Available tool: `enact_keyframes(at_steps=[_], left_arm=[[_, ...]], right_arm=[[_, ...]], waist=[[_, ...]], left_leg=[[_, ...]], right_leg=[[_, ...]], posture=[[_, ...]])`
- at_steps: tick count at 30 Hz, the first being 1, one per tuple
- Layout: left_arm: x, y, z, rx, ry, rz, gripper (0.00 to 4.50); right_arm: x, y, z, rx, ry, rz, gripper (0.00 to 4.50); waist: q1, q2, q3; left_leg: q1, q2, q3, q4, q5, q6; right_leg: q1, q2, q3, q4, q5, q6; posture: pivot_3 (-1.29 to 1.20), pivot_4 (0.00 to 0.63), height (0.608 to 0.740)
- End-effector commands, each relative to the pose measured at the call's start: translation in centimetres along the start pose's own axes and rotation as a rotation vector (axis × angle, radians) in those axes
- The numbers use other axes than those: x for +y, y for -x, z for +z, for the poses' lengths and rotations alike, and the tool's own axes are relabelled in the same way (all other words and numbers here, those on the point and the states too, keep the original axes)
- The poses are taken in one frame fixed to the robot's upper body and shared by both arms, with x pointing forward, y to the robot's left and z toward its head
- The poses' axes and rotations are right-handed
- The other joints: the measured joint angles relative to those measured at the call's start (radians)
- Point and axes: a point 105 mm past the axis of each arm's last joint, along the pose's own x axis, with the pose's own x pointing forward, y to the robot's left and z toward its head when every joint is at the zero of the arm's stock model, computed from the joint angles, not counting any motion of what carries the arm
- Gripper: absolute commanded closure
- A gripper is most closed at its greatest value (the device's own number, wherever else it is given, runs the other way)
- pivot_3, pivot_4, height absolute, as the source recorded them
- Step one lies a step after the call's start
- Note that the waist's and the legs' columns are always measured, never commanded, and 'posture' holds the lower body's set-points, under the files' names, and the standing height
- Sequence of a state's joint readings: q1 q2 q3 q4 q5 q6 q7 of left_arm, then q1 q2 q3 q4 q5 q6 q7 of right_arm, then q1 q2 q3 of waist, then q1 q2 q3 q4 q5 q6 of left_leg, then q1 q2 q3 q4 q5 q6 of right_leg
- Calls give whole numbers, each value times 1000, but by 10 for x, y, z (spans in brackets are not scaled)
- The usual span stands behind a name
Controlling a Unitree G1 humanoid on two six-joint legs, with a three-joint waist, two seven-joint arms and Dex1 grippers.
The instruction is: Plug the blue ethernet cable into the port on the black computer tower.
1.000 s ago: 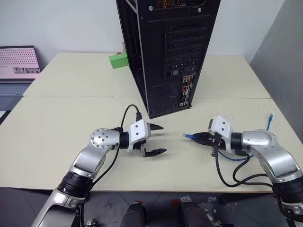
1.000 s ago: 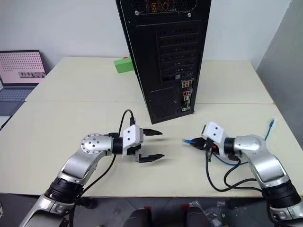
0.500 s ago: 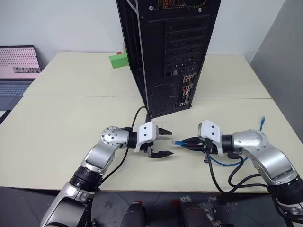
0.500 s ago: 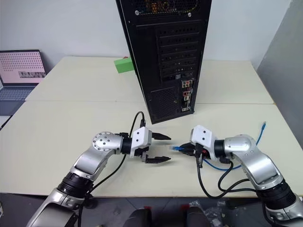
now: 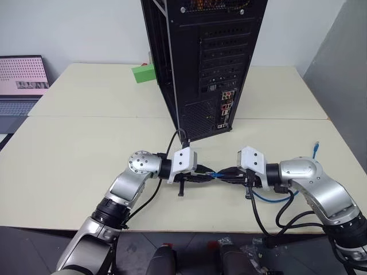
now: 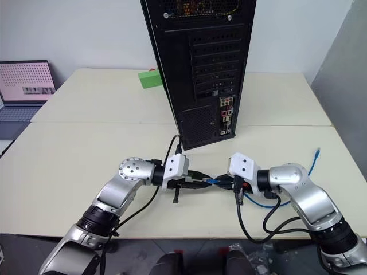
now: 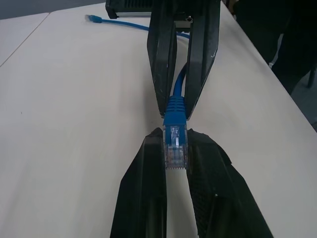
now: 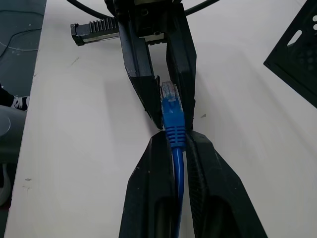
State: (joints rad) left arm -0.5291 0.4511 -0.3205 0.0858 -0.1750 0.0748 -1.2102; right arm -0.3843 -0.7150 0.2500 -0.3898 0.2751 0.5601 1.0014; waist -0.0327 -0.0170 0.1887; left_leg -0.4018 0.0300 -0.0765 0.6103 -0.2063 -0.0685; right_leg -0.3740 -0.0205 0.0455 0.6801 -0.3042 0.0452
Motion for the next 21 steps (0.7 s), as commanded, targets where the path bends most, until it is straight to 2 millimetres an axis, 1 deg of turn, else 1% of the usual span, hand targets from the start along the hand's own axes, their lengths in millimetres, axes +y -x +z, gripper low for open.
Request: enact_keyframes(at_steps=[1, 5, 6, 7, 9, 11, 12, 13, 15, 16, 19, 20, 21], left_arm=[[6, 1, 7, -11, -49, 24, 4193], [8, 1, 6, -9, -57, 38, 4193], [8, 1, 6, -9, -60, 41, 4193], [8, 2, 6, -9, -65, 44, 4193], [8, 2, 5, -6, -90, 48, 4193], [8, 2, 4, -9, -119, 55, 4193], [8, 2, 4, -10, -169, 63, 4193], [7, 2, 2, -5, -214, 69, 4193], [6, 2, -3, 21, -343, 81, 4193], [6, 2, -4, 23, -373, 81, 4193], [8, 4, -5, 19, -601, 140, 4193], [7, 4, -4, 7, -664, 156, 4193], [7, 5, -3, -7, -712, 173, 4193]], right_arm=[[2, 2, 14, -20, 62, 19, 4423], [1, 3, 13, -7, 66, 20, 4423], [1, 3, 13, -6, 67, 21, 3725], [0, 3, 13, -5, 69, 21, 3613], [-1, 6, 14, -2, 71, 23, 3171], [-4, 13, 13, 12, 71, 22, 2592], [-7, 21, 10, 31, 68, 16, 2421], [-9, 27, 7, 51, 68, 9, 2123], [-11, 36, 3, 74, 59, 0, 1705], [-11, 38, 3, 75, 52, -3, 1508], [-12, 42, 6, 8, -44, -27, 715], [-11, 41, 8, -27, -88, -26, 523], [-10, 41, 10, -60, -130, -25, 460]], waist=[[0, 0, 0], [0, 0, 0], [0, 0, 0], [0, 0, 0], [0, 0, 0], [0, 0, 0], [1, 0, 0], [1, 0, 0], [3, 0, 0], [2, 0, 0], [1, 0, 0], [1, 0, 0], [1, 0, 0]], left_leg=[[0, 0, 0, 0, 0, 0], [0, 0, 0, 0, 0, 0], [0, 0, 0, 0, 0, 0], [0, 0, 0, 0, 0, 0], [0, 0, 0, 0, 0, 0], [0, 0, 0, 0, 0, 0], [0, 0, 0, 0, 0, 0], [0, 0, 0, 0, 0, 0], [0, 0, 0, 0, 0, 0], [0, 0, 0, 0, 0, 0], [0, 0, 0, 0, 0, 0], [0, 0, 0, 0, 0, 0], [0, 0, 0, 0, 0, 0]], right_leg=[[0, 0, 0, 0, 0, 0], [0, 0, 0, 0, 0, 0], [0, 0, 0, 0, 0, 0], [0, 0, 0, 0, 0, 0], [0, 0, 0, 0, 0, 0], [0, 0, 0, 0, 0, 0], [0, 0, 0, 0, 0, 0], [0, 0, 0, 0, 0, 0], [0, 0, 0, 0, 0, 0], [0, 0, 0, 0, 0, 0], [0, 0, 0, 0, 0, 0], [0, 0, 0, 0, 0, 0], [0, 0, 0, 0, 0, 0]], posture=[[0, 150, 740], [0, 150, 740], [0, 150, 740], [0, 150, 740], [0, 150, 740], [0, 150, 740], [0, 150, 740], [0, 150, 740], [0, 150, 740], [0, 150, 740], [0, 150, 740], [0, 150, 740], [0, 150, 740]])
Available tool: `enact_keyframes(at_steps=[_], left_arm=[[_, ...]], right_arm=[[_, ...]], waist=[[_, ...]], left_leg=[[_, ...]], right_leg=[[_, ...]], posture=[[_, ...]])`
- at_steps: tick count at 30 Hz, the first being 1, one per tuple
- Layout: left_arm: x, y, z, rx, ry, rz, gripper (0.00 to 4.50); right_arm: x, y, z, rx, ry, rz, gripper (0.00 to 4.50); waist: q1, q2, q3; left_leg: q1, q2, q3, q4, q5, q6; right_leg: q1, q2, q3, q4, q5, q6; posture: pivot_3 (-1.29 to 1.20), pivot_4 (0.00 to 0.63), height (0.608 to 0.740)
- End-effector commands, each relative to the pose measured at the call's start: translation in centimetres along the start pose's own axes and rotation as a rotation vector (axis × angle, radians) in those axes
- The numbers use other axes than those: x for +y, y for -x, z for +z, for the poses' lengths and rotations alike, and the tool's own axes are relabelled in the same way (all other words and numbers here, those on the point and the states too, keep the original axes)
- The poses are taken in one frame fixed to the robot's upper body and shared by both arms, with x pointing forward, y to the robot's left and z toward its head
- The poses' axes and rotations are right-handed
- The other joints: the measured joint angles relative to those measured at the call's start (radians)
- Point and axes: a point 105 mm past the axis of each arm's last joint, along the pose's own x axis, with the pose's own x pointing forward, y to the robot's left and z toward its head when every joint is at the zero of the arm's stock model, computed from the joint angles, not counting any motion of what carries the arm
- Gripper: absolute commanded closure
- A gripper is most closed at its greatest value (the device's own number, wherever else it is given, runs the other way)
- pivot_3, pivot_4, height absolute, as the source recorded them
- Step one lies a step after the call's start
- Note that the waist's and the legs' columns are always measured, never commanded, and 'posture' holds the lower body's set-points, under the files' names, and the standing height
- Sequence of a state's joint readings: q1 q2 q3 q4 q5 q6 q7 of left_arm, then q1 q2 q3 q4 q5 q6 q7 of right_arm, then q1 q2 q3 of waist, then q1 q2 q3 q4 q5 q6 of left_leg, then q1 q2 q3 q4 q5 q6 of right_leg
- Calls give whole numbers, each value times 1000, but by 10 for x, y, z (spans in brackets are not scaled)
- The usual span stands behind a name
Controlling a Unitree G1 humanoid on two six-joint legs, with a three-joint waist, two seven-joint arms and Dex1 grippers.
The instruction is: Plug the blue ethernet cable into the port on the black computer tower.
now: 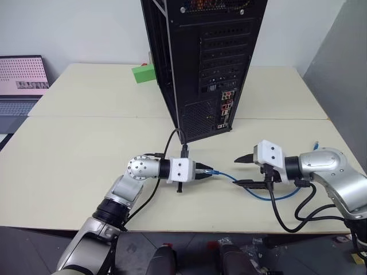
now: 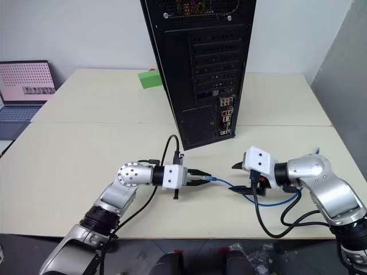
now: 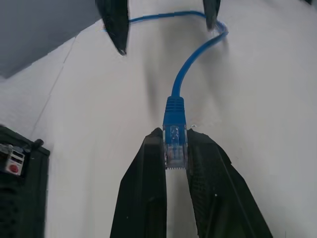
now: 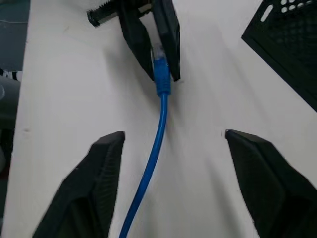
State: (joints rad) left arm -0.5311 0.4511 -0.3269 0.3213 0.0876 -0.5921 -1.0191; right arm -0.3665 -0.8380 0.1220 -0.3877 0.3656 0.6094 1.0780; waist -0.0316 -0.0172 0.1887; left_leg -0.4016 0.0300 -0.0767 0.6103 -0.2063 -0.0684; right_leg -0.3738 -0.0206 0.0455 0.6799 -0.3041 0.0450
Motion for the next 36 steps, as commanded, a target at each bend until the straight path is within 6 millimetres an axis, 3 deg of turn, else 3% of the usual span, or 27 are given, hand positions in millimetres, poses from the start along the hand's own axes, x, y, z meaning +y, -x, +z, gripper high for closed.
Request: enact_keyframes(at_steps=[1, 9, 21, 36], left_arm=[[6, 2, 12, -60, -269, 84, 4193], [13, 9, 26, -156, -496, 225, 4193], [16, 10, 27, -164, -561, 288, 4193], [17, 9, 30, -177, -575, 308, 4193]], right_arm=[[4, 3, 17, -142, -130, 6, 460], [10, -7, 26, -277, -370, 44, 460], [13, -18, 34, -340, -484, 72, 460], [11, -26, 38, -345, -478, 62, 3601]], waist=[[0, 0, 0], [1, 0, 0], [1, 0, 0], [1, 0, 0]], left_leg=[[0, 0, 0, 0, 0, 0], [0, 0, 0, 0, 0, 0], [0, 0, 0, 0, 0, 0], [0, 0, 0, 0, 0, 0]], right_leg=[[0, 0, 0, 0, 0, 0], [0, 0, 0, 0, 0, 0], [0, 0, -1, 1, 0, 0], [0, 0, -1, 1, 0, 0]], posture=[[0, 150, 740], [0, 150, 740], [0, 150, 740], [0, 150, 740]])
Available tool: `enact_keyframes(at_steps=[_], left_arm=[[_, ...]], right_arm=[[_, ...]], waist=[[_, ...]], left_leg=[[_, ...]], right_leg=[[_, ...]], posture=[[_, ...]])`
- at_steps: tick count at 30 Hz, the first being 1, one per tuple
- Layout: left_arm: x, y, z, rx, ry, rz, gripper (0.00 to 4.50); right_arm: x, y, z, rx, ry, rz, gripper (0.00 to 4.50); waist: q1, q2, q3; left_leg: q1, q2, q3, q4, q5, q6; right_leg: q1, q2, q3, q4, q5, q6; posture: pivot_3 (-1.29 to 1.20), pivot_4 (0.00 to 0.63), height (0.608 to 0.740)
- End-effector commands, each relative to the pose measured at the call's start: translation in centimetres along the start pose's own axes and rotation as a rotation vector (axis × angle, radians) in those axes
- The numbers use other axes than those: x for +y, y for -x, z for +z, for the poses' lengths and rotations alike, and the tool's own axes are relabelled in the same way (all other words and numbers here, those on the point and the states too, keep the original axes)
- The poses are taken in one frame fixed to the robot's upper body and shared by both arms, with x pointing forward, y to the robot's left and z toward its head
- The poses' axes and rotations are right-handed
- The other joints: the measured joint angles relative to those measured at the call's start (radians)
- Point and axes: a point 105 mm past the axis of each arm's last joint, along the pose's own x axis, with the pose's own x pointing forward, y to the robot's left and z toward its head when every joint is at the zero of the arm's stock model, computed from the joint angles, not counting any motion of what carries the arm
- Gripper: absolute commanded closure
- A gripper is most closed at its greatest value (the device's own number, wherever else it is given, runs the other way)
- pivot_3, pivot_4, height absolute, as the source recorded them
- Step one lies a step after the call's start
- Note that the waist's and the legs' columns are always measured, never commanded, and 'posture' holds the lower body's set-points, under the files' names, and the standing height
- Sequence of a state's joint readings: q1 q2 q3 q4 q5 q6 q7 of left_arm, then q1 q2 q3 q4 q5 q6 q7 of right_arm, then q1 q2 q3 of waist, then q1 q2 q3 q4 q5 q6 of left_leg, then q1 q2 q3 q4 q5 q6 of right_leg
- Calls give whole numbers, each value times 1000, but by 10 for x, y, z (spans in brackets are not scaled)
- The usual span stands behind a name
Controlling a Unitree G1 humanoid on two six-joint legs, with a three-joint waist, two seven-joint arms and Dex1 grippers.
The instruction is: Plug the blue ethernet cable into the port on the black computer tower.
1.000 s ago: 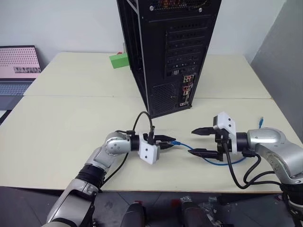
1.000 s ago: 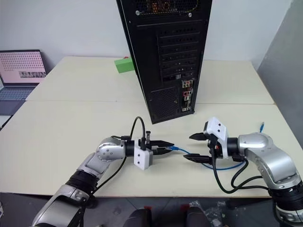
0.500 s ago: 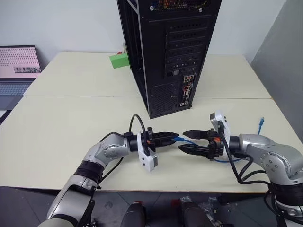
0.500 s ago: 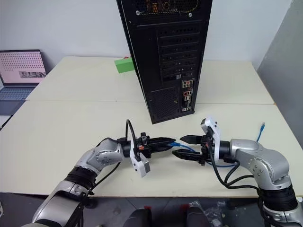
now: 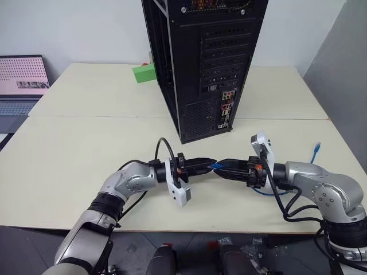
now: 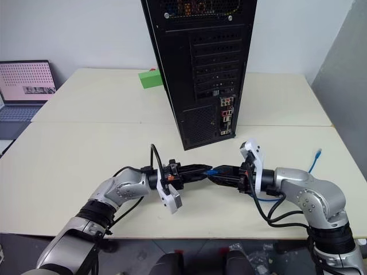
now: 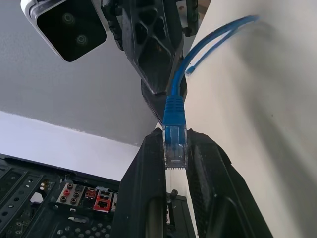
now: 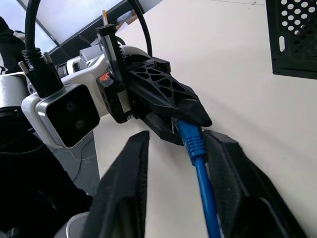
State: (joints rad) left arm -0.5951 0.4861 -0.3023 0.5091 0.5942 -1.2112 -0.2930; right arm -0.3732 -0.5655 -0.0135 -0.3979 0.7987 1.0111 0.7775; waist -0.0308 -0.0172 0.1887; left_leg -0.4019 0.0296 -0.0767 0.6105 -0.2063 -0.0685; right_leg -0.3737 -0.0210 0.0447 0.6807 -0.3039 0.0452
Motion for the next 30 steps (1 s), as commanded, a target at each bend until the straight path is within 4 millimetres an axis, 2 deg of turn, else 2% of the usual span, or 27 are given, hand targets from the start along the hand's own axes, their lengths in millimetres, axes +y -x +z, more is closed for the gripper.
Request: enact_keyframes(at_steps=[1, 5, 18, 20, 21, 22, 30], left_arm=[[9, -3, 4, -24, -30, 29, 4193], [8, -3, 5, -24, -29, 32, 4193], [9, -5, 4, -22, -36, 48, 4193], [10, -5, 5, -22, -37, 53, 4193], [10, -5, 5, -21, -37, 54, 4193], [10, -5, 5, -21, -37, 54, 4193], [10, -6, 5, -22, -38, 53, 4193]], right_arm=[[7, -3, 9, -26, 39, 34, 3753], [6, -4, 12, -38, 27, 42, 4500], [2, -2, 16, -29, 5, 59, 4500], [-1, -1, 15, -23, 6, 48, 3814], [-1, -1, 14, -20, 6, 45, 3729], [-2, -1, 14, -17, 4, 44, 3451], [-1, 1, 9, -1, -11, 52, 3447]], waist=[[0, 0, 0], [0, 0, 0], [0, 0, 0], [0, 0, 0], [0, 0, 0], [0, 0, 0], [0, 0, 0]], left_leg=[[0, 0, 0, 0, 0, 0], [0, 0, 0, 0, 0, 0], [0, 0, 0, 0, 0, 0], [0, 0, 0, 0, 0, 0], [0, 0, 0, 0, 0, 0], [0, 0, 0, 0, 0, 0], [0, 0, 0, 0, 0, 0]], right_leg=[[0, 0, 0, 0, 0, 0], [0, 0, 0, 0, 0, 0], [0, 0, 0, 0, 0, 0], [0, 0, 0, 0, 0, 0], [0, 0, 0, 0, 0, 0], [0, 0, 0, 0, 0, 0], [0, 0, 0, 0, 0, 0]], posture=[[0, 150, 740], [0, 150, 740], [0, 150, 740], [0, 150, 740], [0, 150, 740], [0, 150, 740], [0, 150, 740]])
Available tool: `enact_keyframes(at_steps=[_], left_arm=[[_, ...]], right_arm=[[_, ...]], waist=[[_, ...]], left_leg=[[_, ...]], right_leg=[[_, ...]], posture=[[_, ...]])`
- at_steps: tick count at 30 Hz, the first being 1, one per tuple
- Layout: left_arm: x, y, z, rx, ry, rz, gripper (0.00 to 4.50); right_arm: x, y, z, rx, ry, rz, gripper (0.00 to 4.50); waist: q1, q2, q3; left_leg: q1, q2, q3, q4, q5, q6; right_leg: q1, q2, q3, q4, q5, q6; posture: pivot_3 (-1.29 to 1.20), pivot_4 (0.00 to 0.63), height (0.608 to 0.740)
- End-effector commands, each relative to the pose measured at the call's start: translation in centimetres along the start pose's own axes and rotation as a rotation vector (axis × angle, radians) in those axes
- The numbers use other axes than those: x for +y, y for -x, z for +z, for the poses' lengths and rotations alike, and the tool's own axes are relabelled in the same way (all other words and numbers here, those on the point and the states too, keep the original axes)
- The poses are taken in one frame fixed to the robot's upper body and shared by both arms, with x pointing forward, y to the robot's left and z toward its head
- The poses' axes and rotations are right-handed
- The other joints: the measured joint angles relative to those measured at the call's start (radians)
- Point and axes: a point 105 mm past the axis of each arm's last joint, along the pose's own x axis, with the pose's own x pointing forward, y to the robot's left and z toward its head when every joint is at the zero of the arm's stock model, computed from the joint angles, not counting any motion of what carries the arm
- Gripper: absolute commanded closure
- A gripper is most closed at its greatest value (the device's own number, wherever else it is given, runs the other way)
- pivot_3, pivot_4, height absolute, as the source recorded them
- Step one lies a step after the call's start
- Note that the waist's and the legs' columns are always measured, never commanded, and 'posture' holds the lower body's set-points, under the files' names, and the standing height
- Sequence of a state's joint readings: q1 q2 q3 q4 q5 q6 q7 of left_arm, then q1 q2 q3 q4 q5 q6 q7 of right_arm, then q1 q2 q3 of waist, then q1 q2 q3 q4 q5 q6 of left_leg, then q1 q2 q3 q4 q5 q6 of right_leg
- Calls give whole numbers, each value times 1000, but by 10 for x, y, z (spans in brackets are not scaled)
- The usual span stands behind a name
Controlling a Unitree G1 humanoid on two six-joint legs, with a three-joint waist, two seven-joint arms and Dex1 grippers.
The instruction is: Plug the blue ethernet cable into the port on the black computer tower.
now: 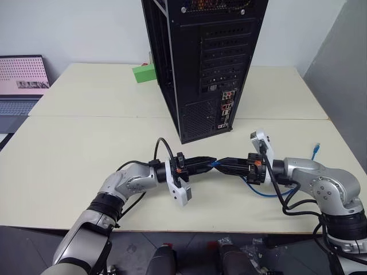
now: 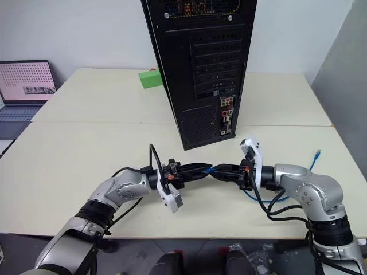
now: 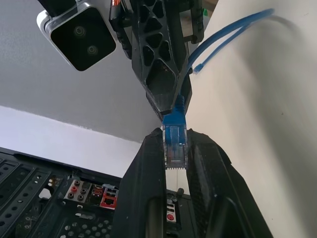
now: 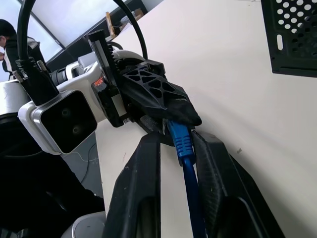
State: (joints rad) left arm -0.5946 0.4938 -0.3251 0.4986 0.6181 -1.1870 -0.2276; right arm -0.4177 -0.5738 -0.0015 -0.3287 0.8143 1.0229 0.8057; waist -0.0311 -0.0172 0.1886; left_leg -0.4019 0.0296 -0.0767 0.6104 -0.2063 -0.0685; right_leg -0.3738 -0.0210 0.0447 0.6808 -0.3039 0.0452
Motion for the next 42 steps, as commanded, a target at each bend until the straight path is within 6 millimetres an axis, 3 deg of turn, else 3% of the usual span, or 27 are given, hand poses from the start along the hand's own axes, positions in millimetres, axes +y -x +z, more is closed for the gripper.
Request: enact_keyframes(at_steps=[1, 7, 8, 12, 19, 20, 22, 27, 31, 37, 42], left_arm=[[10, -4, 6, -33, -34, 30, 4193], [10, -4, 5, -30, -34, 30, 4193], [10, -4, 6, -29, -35, 31, 4193], [10, -4, 6, -27, -34, 32, 4194], [6, -5, 4, -20, -6, 16, 4194], [6, -4, 5, -25, 2, 19, 3494], [2, -4, 6, -28, 23, 5, 3327], [-2, -1, 4, -17, 73, -11, 2262], [-6, 6, -10, 94, 267, 9, 1456], [-5, 6, -13, 200, 662, 107, 352], [13, -4, -14, 262, 831, 245, 211]], right_arm=[[5, 2, 6, -8, 24, 26, 3447], [5, 1, 4, -3, 19, 28, 3447], [5, 1, 4, -1, 20, 28, 3810], [5, 0, 3, -1, 20, 27, 4470], [5, 1, 5, -4, 13, 35, 4483], [5, 1, 5, -2, 11, 37, 4483], [5, 3, 5, 4, 5, 41, 4487], [3, 5, 6, 15, 4, 42, 4492], [-8, 15, 11, 10, 58, -44, 4492], [-36, 38, 35, -74, 192, -289, 4494], [-47, 46, 50, -125, 292, -451, 4494]], waist=[[0, 0, 0], [0, 0, 0], [0, 0, 0], [0, 0, 0], [0, 0, 0], [0, 0, 0], [0, 0, 0], [0, 0, 0], [0, 0, 0], [-1, 0, 0], [-1, 0, 0]], left_leg=[[0, 0, 0, 0, 0, 0], [0, 0, 0, 0, 0, 0], [0, 0, 0, 0, 0, 0], [0, 0, 0, 0, 0, 0], [0, 0, 0, 0, 0, 0], [0, 0, 0, 0, 0, 0], [0, 0, 0, 0, 0, 0], [0, 0, 0, 0, 0, 0], [0, 0, 0, 0, 0, 0], [0, 0, 0, 0, 0, 0], [0, 0, 0, 0, 0, 0]], right_leg=[[0, 0, 0, 0, 0, 0], [0, 0, 0, 0, 0, 0], [0, 0, 0, 0, 0, 0], [0, 0, 0, 0, 0, 0], [0, 0, 0, 0, 0, 0], [0, 0, 0, 0, 0, 0], [0, 0, 0, 0, 0, 0], [0, 0, 0, 0, 0, 0], [0, 0, 0, 0, 0, 0], [0, 0, 0, 0, 0, 0], [0, 0, 0, 0, 0, 0]], posture=[[0, 150, 740], [0, 150, 740], [0, 150, 740], [0, 150, 740], [0, 150, 740], [0, 150, 740], [0, 150, 740], [0, 150, 740], [0, 150, 740], [0, 150, 740], [0, 150, 740]])
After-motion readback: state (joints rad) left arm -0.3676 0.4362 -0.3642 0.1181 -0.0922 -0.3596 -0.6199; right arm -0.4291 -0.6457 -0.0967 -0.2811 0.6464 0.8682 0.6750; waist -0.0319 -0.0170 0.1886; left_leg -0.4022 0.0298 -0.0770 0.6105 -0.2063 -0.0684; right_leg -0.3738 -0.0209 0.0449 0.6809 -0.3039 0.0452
